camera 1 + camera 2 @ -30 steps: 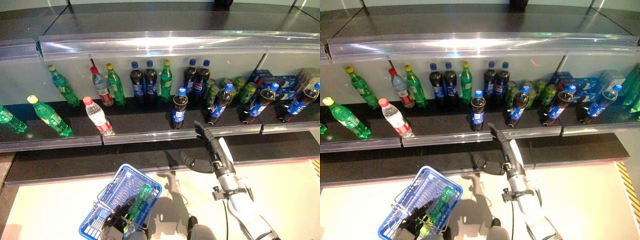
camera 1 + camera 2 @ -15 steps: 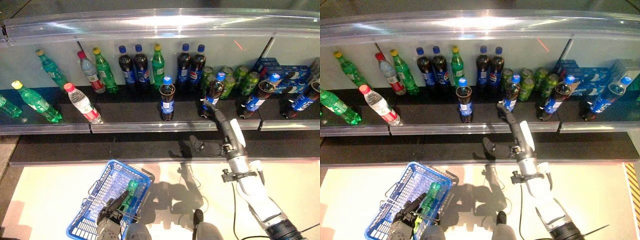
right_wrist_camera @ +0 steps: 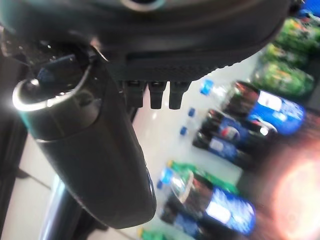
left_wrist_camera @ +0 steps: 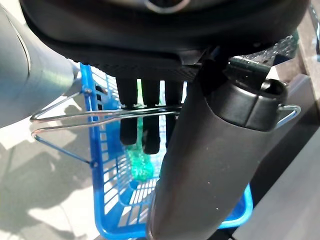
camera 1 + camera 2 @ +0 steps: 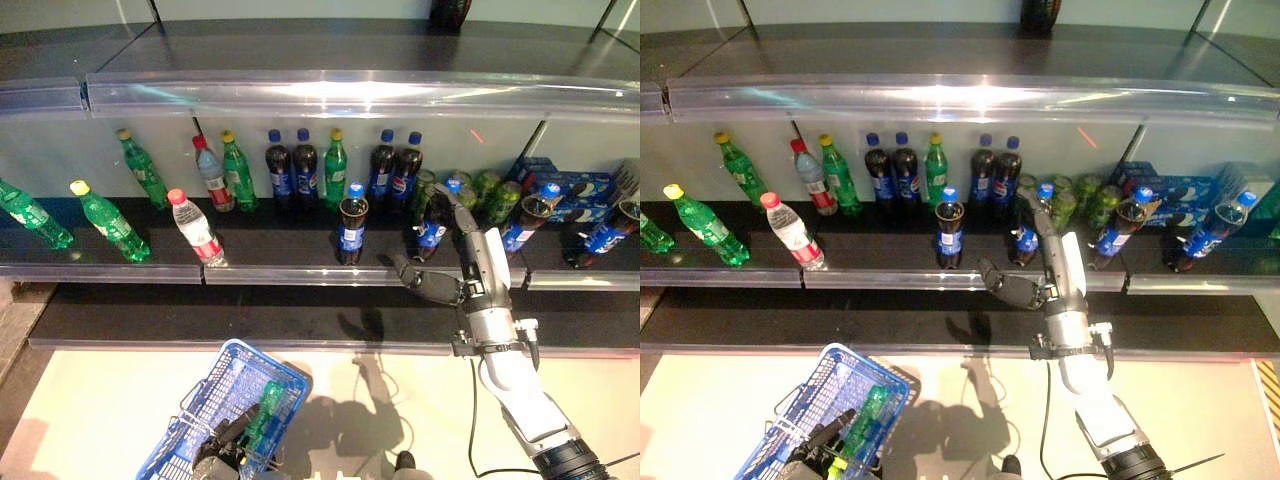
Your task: Pick up the drink and place into the basket.
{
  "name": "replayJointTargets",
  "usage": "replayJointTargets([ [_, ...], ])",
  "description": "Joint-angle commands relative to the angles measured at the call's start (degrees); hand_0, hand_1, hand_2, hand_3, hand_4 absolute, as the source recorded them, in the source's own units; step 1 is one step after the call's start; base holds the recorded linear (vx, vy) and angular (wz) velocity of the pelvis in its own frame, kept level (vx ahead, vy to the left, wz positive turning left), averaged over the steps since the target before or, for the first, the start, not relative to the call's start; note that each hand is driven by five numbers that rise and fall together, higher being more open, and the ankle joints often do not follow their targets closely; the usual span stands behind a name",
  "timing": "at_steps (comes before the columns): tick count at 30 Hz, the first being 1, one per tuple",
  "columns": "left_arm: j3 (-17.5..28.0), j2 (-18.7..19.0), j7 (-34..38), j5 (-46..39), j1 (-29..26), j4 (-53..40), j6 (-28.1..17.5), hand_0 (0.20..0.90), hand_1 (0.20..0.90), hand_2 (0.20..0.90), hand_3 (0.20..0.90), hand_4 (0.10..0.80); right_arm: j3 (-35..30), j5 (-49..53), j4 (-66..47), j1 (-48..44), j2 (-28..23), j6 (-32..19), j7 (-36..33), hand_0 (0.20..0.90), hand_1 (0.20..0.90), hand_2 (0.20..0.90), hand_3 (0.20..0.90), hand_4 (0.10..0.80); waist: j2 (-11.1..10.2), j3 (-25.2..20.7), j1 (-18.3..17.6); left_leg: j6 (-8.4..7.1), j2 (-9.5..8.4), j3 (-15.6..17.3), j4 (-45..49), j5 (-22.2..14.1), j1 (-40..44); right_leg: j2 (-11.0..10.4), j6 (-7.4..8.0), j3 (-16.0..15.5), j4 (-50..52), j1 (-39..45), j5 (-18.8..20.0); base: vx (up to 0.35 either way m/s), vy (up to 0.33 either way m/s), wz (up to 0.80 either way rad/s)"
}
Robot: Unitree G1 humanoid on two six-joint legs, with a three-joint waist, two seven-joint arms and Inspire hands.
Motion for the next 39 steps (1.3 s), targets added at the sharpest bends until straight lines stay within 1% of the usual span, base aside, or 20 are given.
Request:
replayJointTargets([
  [1,-2.33,5.06,-0.37,6.12,4.31,1.45,-1.79,0.300,0.300,0.300,0.200,0.100,-7.47,-0.36,-7.35,-3.79,1.11,-4.36,-5.88,0.900,0.900,0.900,0.900,0.800,0.29,-2.72,0.90,0.42,3.71,0.44,3.93,2.12,-2.24,-1.89,-2.86,-1.46,2.97,-0.10,-0.02,0.076,-0.039,0.05],
  [4,-2.77,4.90,-0.63,6.78,4.38,1.26,-1.71,0.300,0.300,0.300,0.200,0.100,-8.22,-1.02,-4.56,-4.36,1.86,-3.11,-10.73,0.900,0.900,0.900,0.900,0.800,0.63,-1.96,1.19,0.32,3.86,-0.08,5.30,2.00,-3.49,-1.82,-3.06,-1.47,3.75,-0.76,-0.23,0.008,-0.041,0.02],
  [7,-4.38,4.88,-0.19,6.22,2.92,0.58,-1.60,0.300,0.300,0.300,0.200,0.100,-8.74,-2.57,-1.50,-7.86,2.75,-2.93,-16.67,0.900,0.900,0.900,0.900,0.800,1.52,0.16,1.40,0.29,3.40,-1.47,6.80,1.97,-6.19,-1.89,-3.39,-1.04,5.43,-3.32,-0.48,-0.119,-0.015,-0.02],
  [9,-5.25,4.80,0.30,5.26,2.02,-0.23,-1.57,0.300,0.300,0.300,0.200,0.100,-9.26,-2.58,-0.07,-10.40,3.30,-3.43,-18.63,0.900,0.900,0.900,0.900,0.800,2.23,1.98,1.36,0.41,2.80,-2.34,7.09,2.15,-7.63,-2.04,-3.53,-0.65,6.06,-4.79,-0.45,-0.182,0.012,-0.05],
  [12,-5.84,4.67,0.29,4.19,1.48,-0.76,-1.92,0.300,0.300,0.300,0.200,0.100,-9.37,-3.16,1.13,-12.93,3.34,-2.23,-20.29,0.900,0.900,0.900,0.900,0.800,3.18,4.06,1.12,0.71,1.91,-2.92,6.74,2.56,-8.54,-2.55,-3.50,-0.11,6.19,-5.89,-0.12,-0.079,0.053,0.03],
  [16,-6.38,4.25,-0.31,3.43,1.52,-1.72,-3.66,0.300,0.300,0.300,0.200,0.100,-9.10,-3.69,2.20,-15.28,2.17,-0.08,-21.21,0.900,0.900,0.900,0.900,0.800,4.14,5.81,0.95,0.92,0.82,-3.69,7.62,2.47,-10.10,-3.19,-3.39,0.71,6.60,-7.33,0.15,-0.028,0.064,0.01],
  [18,-6.87,3.96,-0.43,2.99,1.26,-3.12,-3.89,0.300,0.300,0.300,0.200,0.100,-8.94,-3.18,3.32,-17.11,1.64,0.14,-21.45,0.900,0.900,0.900,0.900,0.800,4.58,6.99,0.98,0.93,0.27,-4.17,8.51,2.38,-11.50,-3.43,-3.40,1.07,7.03,-8.51,0.26,-0.078,0.057,-0.01],
  [22,-8.22,3.61,-1.30,2.73,0.64,-4.70,-4.05,0.300,0.300,0.300,0.200,0.100,-8.94,-2.23,4.12,-19.44,1.27,0.67,-20.71,0.900,0.900,0.900,0.900,0.800,5.21,9.18,0.94,0.88,-0.21,-4.53,9.97,2.50,-13.46,-3.65,-3.60,1.41,7.71,-9.88,0.43,-0.047,0.030,-0.01],
  [26,-10.05,4.10,-2.17,2.02,-0.45,-6.50,-4.14,0.300,0.300,0.300,0.200,0.100,-8.53,-1.38,5.00,-21.54,0.52,0.83,-20.79,0.900,0.900,0.900,0.900,0.800,5.58,11.55,0.95,1.07,-0.47,-5.05,11.59,2.66,-15.83,-3.78,-3.77,1.98,8.94,-12.17,0.64,-0.047,-0.007,-0.01],
  [30,-11.89,4.54,-2.46,1.78,-1.57,-8.57,-4.49,0.300,0.300,0.300,0.200,0.100,-8.94,0.18,6.56,-24.16,0.26,-0.40,-22.34,0.900,0.900,0.900,0.900,0.800,5.68,13.88,1.23,1.02,-0.37,-5.48,12.92,3.19,-18.26,-3.52,-3.95,2.26,9.56,-14.20,0.98,-0.068,-0.039,-0.02],
  [36,-12.95,5.24,-2.46,0.84,-2.68,-9.27,-4.51,0.300,0.300,0.300,0.200,0.100,-9.35,1.76,8.66,-28.39,-1.24,-0.19,-23.33,0.900,0.900,0.900,0.900,0.800,6.06,15.54,1.86,0.97,-0.41,-6.11,13.56,3.83,-20.01,-3.30,-4.14,2.21,9.61,-15.29,1.22,-0.018,-0.014,0.00],
  [39,-13.02,5.73,-2.13,0.96,-2.95,-9.57,-4.07,0.300,0.300,0.300,0.200,0.100,-9.96,5.16,9.64,-30.00,-1.53,0.03,-23.64,0.900,0.900,0.900,0.900,0.800,5.98,16.01,2.16,0.96,-0.38,-6.17,13.47,4.05,-20.41,-3.08,-4.23,2.20,9.32,-15.44,1.35,0.000,0.000,0.00],
])
